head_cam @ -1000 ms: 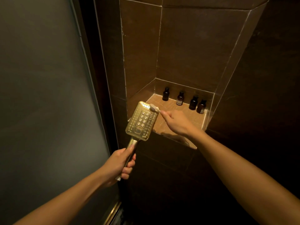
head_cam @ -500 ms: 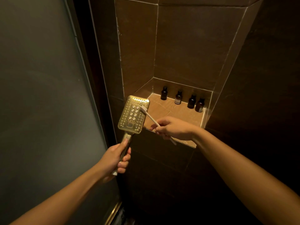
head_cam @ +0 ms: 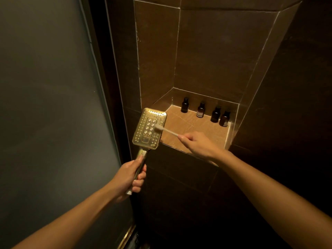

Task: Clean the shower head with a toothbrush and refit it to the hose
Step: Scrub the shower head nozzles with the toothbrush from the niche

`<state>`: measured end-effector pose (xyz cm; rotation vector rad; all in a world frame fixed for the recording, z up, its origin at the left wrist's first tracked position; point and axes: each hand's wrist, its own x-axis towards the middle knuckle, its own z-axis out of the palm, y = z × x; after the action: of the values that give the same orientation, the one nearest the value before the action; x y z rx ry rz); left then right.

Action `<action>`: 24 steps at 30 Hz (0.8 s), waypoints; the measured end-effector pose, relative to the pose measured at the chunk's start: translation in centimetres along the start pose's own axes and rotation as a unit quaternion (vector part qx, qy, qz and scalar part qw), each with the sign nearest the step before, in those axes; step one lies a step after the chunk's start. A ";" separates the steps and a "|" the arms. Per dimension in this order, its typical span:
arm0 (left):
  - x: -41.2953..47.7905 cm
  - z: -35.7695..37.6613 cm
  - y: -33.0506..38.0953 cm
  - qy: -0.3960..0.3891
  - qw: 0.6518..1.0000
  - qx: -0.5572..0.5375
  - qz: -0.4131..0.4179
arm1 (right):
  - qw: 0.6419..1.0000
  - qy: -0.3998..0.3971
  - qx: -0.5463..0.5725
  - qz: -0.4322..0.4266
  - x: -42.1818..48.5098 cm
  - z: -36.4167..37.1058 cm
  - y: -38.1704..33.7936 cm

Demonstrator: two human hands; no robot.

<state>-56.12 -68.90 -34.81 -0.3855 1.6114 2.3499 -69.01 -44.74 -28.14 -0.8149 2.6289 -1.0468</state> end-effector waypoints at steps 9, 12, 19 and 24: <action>-0.1 0.2 0.0 -0.008 0.999 0.031 -0.004 | 1.000 0.010 -0.001 0.026 0.1 -1.6 -0.6; -0.1 0.0 -0.3 -0.009 0.999 0.041 -0.006 | 0.999 0.029 -0.003 0.021 -0.2 -0.8 -0.4; 0.0 0.1 -0.3 -0.009 0.999 0.042 -0.002 | 0.999 -0.027 -0.043 0.014 -0.4 -0.8 -1.0; 0.1 0.3 -0.3 -0.011 0.999 0.052 -0.001 | 1.000 0.010 -0.024 0.010 0.0 -1.1 -1.8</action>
<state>-56.13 -68.53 -34.98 -0.3377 1.7141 2.2498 -68.63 -45.14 -26.11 -0.7892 2.6844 -0.9947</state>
